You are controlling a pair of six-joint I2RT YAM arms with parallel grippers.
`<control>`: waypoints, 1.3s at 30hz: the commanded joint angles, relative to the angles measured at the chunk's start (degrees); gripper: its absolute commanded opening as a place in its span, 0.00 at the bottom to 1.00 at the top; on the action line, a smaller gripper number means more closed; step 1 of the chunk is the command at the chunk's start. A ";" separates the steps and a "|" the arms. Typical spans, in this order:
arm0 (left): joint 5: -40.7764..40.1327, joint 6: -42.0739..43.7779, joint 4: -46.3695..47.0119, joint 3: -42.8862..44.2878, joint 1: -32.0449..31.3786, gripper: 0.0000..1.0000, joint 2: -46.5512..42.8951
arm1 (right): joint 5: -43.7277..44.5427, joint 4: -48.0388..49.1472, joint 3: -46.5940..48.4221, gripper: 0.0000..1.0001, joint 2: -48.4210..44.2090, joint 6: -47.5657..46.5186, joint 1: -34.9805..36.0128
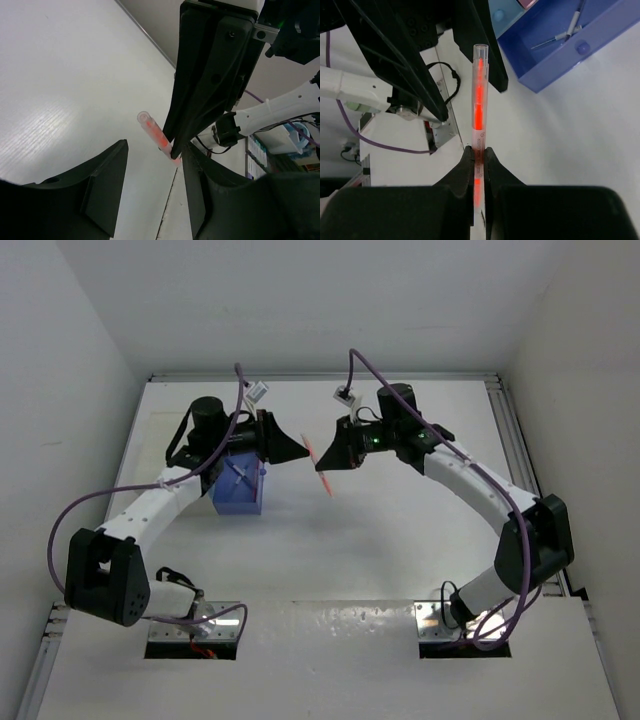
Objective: Sort the stationery into containers
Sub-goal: Place the pen in the storage box.
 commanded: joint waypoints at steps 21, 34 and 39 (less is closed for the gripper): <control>1.18 -4.58 5.78 -0.17 0.87 0.00 -2.86 | -1.07 8.48 4.20 0.15 1.34 5.21 3.48; -48.36 32.77 -42.31 21.01 6.50 0.00 9.25 | 1.49 2.77 0.96 0.70 -1.21 3.36 -10.32; -52.51 32.25 -44.60 21.99 7.03 0.00 15.32 | 1.49 0.48 -0.28 0.70 -1.39 1.43 -12.52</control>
